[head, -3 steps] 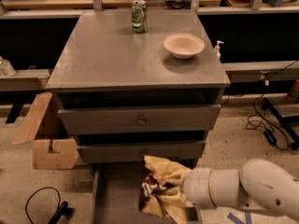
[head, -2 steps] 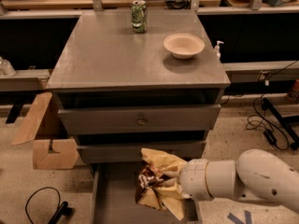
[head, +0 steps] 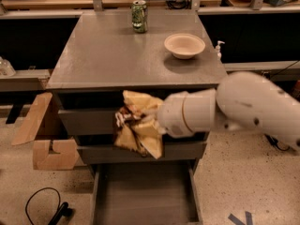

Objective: Pick brown chip bag from bottom drawer and place on counter

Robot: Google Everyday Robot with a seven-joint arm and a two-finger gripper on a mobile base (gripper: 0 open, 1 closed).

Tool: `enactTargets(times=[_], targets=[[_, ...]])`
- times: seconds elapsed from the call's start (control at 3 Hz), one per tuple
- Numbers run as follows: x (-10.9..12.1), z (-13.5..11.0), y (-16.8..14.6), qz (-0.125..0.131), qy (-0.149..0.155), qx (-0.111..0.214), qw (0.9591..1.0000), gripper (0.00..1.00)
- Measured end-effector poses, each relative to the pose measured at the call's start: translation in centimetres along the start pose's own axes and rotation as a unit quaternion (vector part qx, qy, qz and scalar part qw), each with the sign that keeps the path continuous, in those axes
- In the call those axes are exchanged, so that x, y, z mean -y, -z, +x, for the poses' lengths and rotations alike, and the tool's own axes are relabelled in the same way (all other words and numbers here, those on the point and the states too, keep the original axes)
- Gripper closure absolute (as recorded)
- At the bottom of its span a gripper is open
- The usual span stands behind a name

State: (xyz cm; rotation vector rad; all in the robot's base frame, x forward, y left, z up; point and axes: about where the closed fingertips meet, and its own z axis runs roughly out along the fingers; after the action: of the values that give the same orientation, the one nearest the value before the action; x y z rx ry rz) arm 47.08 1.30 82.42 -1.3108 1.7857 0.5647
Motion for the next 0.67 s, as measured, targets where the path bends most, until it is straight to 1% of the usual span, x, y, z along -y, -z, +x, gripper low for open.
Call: enactTargets(times=[0.33, 0.67], targets=[[6.2, -7.0, 2.2, 0.054, 0.025, -0.011, 0.9982, 1.0], [12.3, -11.7, 3.3, 0.094, 0.028, -0.024, 0.9949, 1.0]])
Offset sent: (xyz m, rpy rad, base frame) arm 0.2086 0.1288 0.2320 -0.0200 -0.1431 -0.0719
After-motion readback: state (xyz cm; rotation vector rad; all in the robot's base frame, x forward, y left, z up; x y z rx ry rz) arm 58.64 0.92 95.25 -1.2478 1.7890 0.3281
